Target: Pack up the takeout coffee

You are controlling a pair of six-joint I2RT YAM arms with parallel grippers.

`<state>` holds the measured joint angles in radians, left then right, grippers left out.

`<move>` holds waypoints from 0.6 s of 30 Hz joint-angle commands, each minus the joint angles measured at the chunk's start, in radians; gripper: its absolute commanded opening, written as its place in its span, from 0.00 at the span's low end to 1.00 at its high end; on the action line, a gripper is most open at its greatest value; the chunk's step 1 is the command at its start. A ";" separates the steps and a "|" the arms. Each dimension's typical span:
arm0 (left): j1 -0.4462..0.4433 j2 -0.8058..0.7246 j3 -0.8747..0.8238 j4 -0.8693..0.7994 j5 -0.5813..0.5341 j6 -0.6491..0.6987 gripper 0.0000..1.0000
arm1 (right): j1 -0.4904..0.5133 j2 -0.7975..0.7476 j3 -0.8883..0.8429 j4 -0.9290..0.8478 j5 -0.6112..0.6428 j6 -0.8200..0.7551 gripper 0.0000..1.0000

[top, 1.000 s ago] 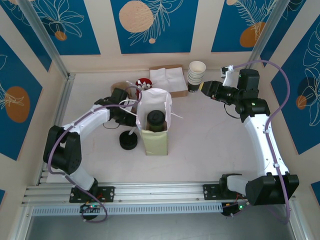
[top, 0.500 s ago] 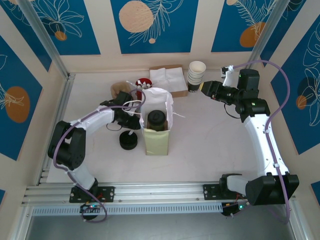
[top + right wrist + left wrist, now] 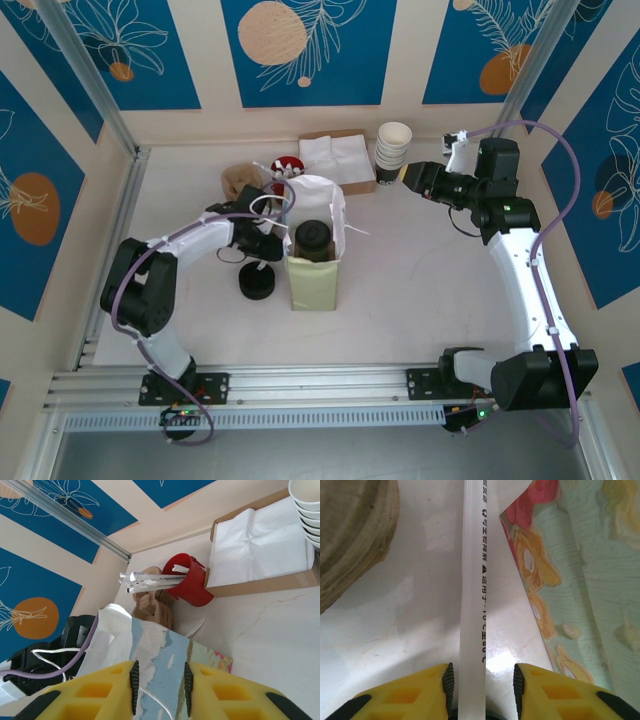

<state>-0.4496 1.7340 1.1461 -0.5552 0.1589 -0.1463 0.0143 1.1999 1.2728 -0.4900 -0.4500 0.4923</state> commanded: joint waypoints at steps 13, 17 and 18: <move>-0.020 0.032 -0.007 0.020 -0.035 0.019 0.28 | -0.005 -0.025 -0.021 -0.004 -0.024 -0.009 0.32; -0.021 0.033 -0.006 0.018 -0.045 0.019 0.25 | -0.005 -0.025 -0.021 -0.003 -0.024 -0.009 0.32; -0.021 0.033 -0.007 0.017 -0.047 0.020 0.24 | -0.005 -0.026 -0.022 -0.003 -0.024 -0.009 0.32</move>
<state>-0.4568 1.7554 1.1461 -0.5308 0.1287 -0.1467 0.0143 1.1995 1.2610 -0.4892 -0.4503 0.4927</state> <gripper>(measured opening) 0.245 0.323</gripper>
